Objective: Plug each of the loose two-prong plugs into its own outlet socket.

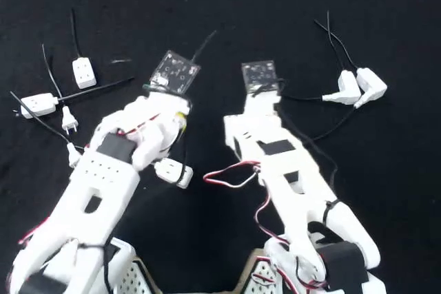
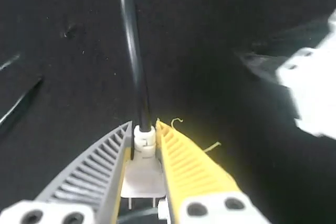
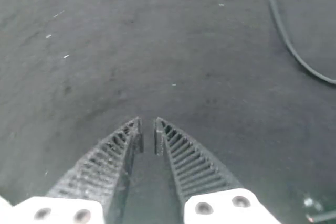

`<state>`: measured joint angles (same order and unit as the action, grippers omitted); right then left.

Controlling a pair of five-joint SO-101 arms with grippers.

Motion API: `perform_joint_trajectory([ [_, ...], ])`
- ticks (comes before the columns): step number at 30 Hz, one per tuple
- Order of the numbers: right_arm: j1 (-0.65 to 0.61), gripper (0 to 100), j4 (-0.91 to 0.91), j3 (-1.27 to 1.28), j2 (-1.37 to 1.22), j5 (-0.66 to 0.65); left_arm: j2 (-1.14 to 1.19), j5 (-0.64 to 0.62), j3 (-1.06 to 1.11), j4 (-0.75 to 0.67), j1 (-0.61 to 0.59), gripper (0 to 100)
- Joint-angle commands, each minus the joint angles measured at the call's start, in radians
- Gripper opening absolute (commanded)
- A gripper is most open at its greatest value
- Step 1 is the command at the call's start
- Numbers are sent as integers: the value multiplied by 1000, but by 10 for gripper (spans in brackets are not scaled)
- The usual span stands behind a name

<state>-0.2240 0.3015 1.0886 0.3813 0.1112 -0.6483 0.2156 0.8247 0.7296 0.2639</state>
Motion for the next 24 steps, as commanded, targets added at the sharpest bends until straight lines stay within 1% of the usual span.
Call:
perform_joint_trajectory([
  [1, 28, 43, 0, -31, 44, 17, 186, -103, -101, -124, 15, 165],
  [3, 25, 43, -2, -31, 41, 14, 270, -157, -153, -126, 15, 220],
  [5, 25, 43, -2, -33, 39, 14, 328, -184, -213, -87, 7, 245],
  [9, 23, 44, -2, -33, 38, 12, 311, -180, -337, 112, -44, 245],
  [11, 8, 46, -2, -35, 38, 12, 278, -180, -389, 236, -96, 245],
  [13, -37, 47, 0, -35, 38, 12, 252, -178, -406, 336, -156, 245],
  [15, -100, 51, 5, -35, 36, 2, 235, -176, -377, 400, -225, 245],
  [19, -249, 139, 3, -22, 35, -112, 219, -80, -236, 397, -377, 245],
  [22, -341, 205, -2, -16, 21, -129, 198, -46, -101, 308, -490, 245],
  [24, -361, 231, -2, -38, 2, -127, 180, -48, -10, 227, -552, 245],
])
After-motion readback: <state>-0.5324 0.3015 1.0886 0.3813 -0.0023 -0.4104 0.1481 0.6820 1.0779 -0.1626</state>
